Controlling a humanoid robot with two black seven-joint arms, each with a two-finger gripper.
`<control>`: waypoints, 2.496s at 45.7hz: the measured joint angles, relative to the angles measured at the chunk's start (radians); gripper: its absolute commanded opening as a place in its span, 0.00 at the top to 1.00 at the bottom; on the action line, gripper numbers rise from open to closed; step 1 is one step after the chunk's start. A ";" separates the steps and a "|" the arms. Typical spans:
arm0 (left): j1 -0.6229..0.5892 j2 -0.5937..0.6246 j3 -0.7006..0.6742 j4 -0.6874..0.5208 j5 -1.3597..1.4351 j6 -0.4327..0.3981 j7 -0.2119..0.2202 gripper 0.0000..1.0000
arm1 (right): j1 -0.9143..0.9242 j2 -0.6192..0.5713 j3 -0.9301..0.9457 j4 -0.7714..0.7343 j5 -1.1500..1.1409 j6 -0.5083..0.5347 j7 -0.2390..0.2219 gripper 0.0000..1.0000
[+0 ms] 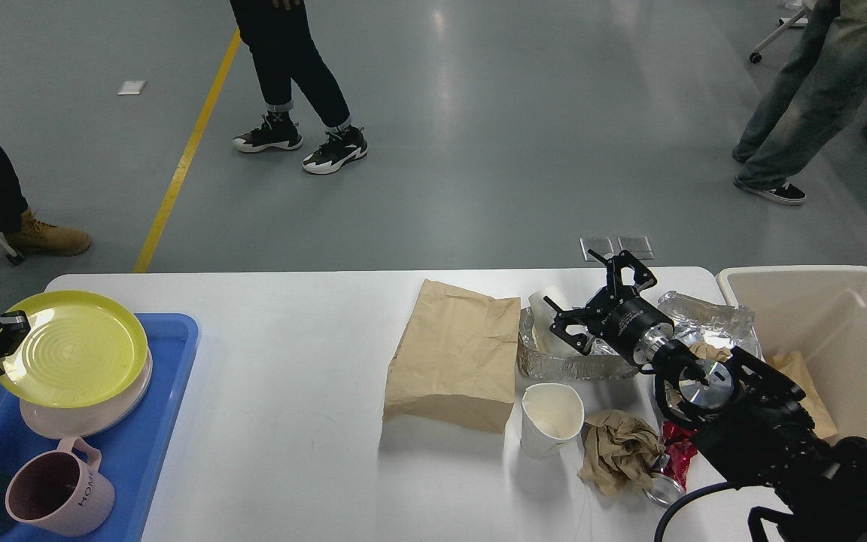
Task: Tidy desktop
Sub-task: 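Lower the yellow plate onto the pink plate and release it, then raise the left gripper up and away from the tray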
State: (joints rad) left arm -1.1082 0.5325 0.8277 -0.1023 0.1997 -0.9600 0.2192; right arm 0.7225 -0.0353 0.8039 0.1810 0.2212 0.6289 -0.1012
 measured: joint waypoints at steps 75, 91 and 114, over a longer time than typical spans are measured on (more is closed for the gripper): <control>0.046 0.006 -0.043 0.002 -0.022 0.000 -0.014 0.67 | 0.000 0.000 0.000 0.000 0.000 0.000 0.000 0.00; 0.024 -0.001 -0.049 -0.003 -0.022 0.000 -0.011 0.32 | 0.000 0.000 0.000 0.000 0.000 0.000 0.000 0.00; -0.440 0.299 -0.034 -0.408 -0.002 0.000 0.013 0.05 | 0.000 0.000 0.000 0.000 0.000 0.000 0.000 0.00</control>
State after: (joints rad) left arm -1.5483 0.8312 0.7940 -0.5106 0.1975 -0.9599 0.2321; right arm 0.7225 -0.0353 0.8041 0.1810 0.2212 0.6290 -0.1012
